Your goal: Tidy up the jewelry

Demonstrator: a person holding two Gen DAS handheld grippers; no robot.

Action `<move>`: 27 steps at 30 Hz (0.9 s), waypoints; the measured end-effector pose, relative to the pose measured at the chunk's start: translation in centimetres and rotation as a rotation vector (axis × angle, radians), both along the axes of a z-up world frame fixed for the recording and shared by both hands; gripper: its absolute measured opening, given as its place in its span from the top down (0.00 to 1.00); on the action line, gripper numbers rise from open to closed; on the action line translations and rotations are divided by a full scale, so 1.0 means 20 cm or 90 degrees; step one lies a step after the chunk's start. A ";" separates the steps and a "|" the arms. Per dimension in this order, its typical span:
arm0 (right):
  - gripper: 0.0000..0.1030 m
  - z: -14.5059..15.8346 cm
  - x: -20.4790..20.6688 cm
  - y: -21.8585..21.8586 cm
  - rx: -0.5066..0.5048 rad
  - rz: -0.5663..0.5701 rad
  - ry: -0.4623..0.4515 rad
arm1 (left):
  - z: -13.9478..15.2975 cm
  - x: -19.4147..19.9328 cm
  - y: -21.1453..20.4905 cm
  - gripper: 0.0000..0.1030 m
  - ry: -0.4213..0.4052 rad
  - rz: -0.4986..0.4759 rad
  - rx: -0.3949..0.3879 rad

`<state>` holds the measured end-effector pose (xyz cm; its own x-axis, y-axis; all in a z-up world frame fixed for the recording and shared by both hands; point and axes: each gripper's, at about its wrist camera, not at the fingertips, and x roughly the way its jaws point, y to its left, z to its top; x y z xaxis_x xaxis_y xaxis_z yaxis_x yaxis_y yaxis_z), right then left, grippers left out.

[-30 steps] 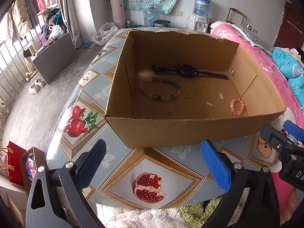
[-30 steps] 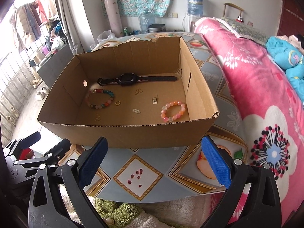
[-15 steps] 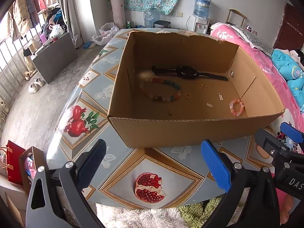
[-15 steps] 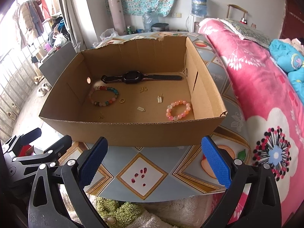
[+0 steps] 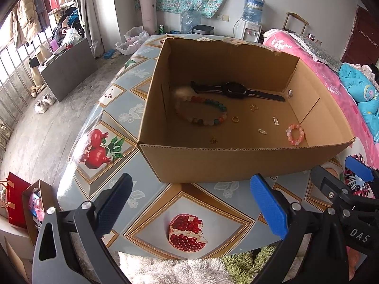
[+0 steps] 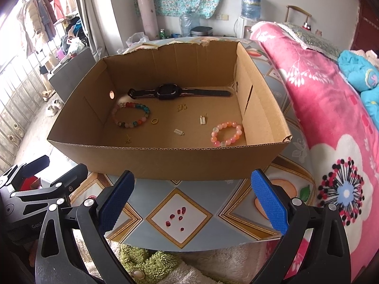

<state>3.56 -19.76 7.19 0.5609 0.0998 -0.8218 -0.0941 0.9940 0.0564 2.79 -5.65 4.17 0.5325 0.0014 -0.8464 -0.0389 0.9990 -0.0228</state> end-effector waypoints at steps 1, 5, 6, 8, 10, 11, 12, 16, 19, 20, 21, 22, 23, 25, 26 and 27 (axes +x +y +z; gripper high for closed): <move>0.08 0.00 0.00 0.00 0.000 -0.001 0.001 | 0.00 0.00 0.00 0.05 0.000 0.000 -0.001; 0.08 0.00 0.00 0.00 0.000 -0.002 0.000 | 0.00 0.00 0.00 0.05 0.000 -0.001 -0.003; 0.08 0.00 0.00 0.00 -0.001 -0.003 0.000 | 0.00 0.00 0.00 0.05 0.000 -0.001 -0.002; 0.08 0.00 0.00 0.00 0.000 -0.004 0.000 | 0.00 0.00 0.00 0.05 0.001 -0.002 -0.002; 0.08 -0.01 -0.01 -0.01 0.001 -0.006 0.000 | -0.01 -0.01 0.00 0.05 0.001 -0.004 -0.001; 0.08 -0.01 -0.01 -0.01 0.000 -0.006 0.001 | -0.01 -0.01 -0.01 0.05 0.001 -0.004 0.000; 0.08 -0.01 -0.01 -0.01 0.001 -0.007 0.002 | -0.01 -0.01 -0.01 0.05 0.001 -0.004 0.000; 0.08 -0.01 -0.01 -0.01 0.002 -0.007 0.003 | -0.01 -0.01 -0.01 0.05 0.002 -0.005 -0.001; 0.08 -0.01 -0.01 -0.01 0.002 -0.008 0.003 | -0.01 0.00 -0.01 0.05 0.002 -0.004 -0.002; 0.08 -0.01 -0.01 -0.01 0.002 -0.008 0.003 | -0.01 0.00 -0.01 0.05 0.002 -0.004 -0.002; 0.08 -0.01 -0.01 -0.01 0.002 -0.008 0.004 | -0.01 0.00 -0.01 0.05 0.003 -0.004 -0.002; 0.08 -0.01 -0.01 -0.01 0.003 -0.008 0.004 | -0.01 0.00 -0.01 0.05 0.004 -0.004 -0.002; 0.08 -0.01 -0.01 -0.01 0.003 -0.008 0.004 | -0.01 -0.01 -0.01 0.05 0.004 -0.004 -0.002; 0.08 -0.01 -0.01 -0.01 0.004 -0.008 0.004 | -0.01 0.00 -0.01 0.05 0.003 -0.004 -0.002; 0.08 -0.01 -0.01 -0.01 0.003 -0.008 0.004 | -0.01 0.00 -0.01 0.05 0.003 -0.004 -0.002; 0.08 -0.01 -0.01 -0.01 0.003 -0.008 0.004 | -0.01 -0.01 -0.01 0.05 0.003 -0.004 -0.002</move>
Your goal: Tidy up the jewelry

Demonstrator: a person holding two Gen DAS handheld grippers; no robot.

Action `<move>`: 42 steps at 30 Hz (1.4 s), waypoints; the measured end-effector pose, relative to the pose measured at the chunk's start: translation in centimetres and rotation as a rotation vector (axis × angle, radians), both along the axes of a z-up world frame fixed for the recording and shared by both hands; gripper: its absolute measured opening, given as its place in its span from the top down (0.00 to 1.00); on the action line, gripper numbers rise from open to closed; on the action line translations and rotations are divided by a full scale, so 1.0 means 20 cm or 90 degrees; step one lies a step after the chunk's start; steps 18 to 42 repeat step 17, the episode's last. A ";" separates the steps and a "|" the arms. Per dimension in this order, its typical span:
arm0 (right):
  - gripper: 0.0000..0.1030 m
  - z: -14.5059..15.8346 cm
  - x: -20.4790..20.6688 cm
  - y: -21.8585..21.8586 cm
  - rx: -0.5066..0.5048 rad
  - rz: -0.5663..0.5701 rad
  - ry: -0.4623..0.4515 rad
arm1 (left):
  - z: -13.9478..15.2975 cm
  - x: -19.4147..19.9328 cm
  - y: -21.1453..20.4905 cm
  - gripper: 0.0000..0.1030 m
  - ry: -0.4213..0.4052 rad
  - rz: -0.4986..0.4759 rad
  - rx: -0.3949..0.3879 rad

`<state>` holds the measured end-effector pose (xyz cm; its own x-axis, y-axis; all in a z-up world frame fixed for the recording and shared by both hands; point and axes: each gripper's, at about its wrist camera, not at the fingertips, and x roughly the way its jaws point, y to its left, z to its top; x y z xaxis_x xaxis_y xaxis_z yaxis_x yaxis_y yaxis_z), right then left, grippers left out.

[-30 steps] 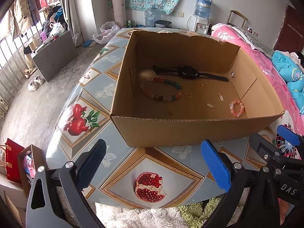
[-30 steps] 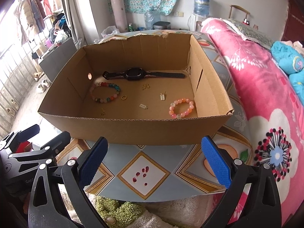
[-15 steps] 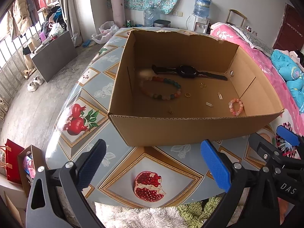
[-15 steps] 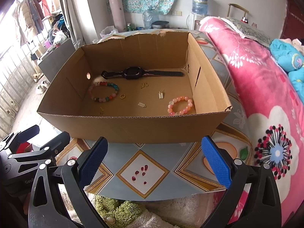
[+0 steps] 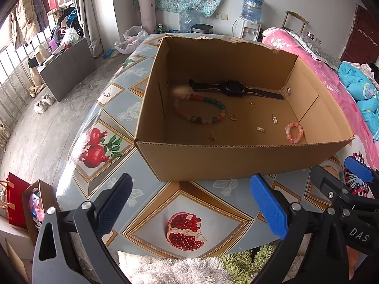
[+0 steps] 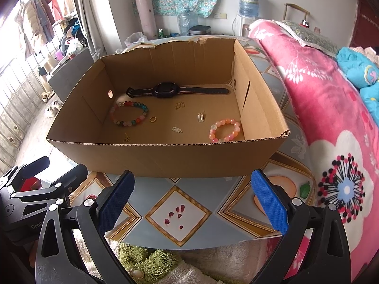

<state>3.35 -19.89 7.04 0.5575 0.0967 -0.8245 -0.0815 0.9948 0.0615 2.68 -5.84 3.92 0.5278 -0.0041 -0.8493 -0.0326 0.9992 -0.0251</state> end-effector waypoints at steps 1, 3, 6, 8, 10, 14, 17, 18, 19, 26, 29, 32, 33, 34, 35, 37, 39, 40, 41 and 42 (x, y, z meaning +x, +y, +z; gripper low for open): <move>0.08 0.00 0.00 0.00 0.001 0.000 0.001 | 0.00 0.00 0.00 0.05 0.000 0.000 0.000; 0.08 0.00 0.00 0.00 0.001 -0.001 0.000 | 0.00 0.00 0.00 0.05 0.000 0.000 -0.001; 0.08 0.00 0.00 0.00 0.001 0.000 0.000 | 0.00 0.00 0.00 0.05 0.000 0.000 0.000; 0.08 0.00 0.00 0.00 0.001 0.000 0.001 | 0.00 0.00 0.00 0.05 0.000 0.000 0.000; 0.08 0.00 0.00 0.00 0.002 0.000 0.002 | 0.00 0.00 0.00 0.05 0.001 0.001 0.000; 0.08 0.00 0.00 0.00 0.002 0.001 0.002 | 0.00 0.00 0.00 0.05 0.004 0.003 0.000; 0.08 0.00 0.00 0.01 0.002 0.000 0.002 | 0.00 0.00 0.00 0.05 0.004 0.003 0.001; 0.08 0.00 0.00 0.01 0.002 0.000 0.002 | 0.00 0.00 0.00 0.05 0.004 0.003 0.001; 0.08 0.00 0.00 0.01 0.002 0.000 0.002 | 0.00 0.00 0.00 0.05 0.004 0.003 0.001; 0.08 0.00 0.00 0.01 0.002 0.000 0.002 | 0.00 0.00 0.00 0.05 0.004 0.003 0.001; 0.08 0.00 0.00 0.01 0.002 0.000 0.002 | 0.00 0.00 0.00 0.05 0.004 0.003 0.001; 0.08 0.00 0.00 0.01 0.002 0.000 0.002 | 0.00 0.00 0.00 0.05 0.004 0.003 0.001; 0.08 0.00 0.00 0.01 0.002 0.000 0.002 | 0.00 0.00 0.00 0.05 0.004 0.003 0.001; 0.08 0.00 0.00 0.01 0.002 0.000 0.002 | 0.00 0.00 0.00 0.05 0.004 0.003 0.001; 0.08 0.00 0.00 0.01 0.002 0.000 0.002 | 0.00 0.00 0.00 0.05 0.004 0.003 0.001; 0.08 0.00 0.00 0.01 0.002 0.000 0.002 | 0.00 0.00 0.00 0.05 0.004 0.003 0.001; 0.08 0.00 0.00 0.01 0.002 0.000 0.002 | 0.00 0.00 0.00 0.05 0.004 0.003 0.001; 0.08 0.00 0.00 0.01 0.002 0.000 0.002 | 0.00 0.00 0.00 0.05 0.004 0.003 0.001; 0.08 0.00 0.00 0.01 0.002 0.000 0.002 | 0.00 0.00 0.00 0.05 0.004 0.003 0.001; 0.08 0.00 0.00 0.01 0.002 0.000 0.002 | 0.00 0.00 0.00 0.05 0.004 0.003 0.001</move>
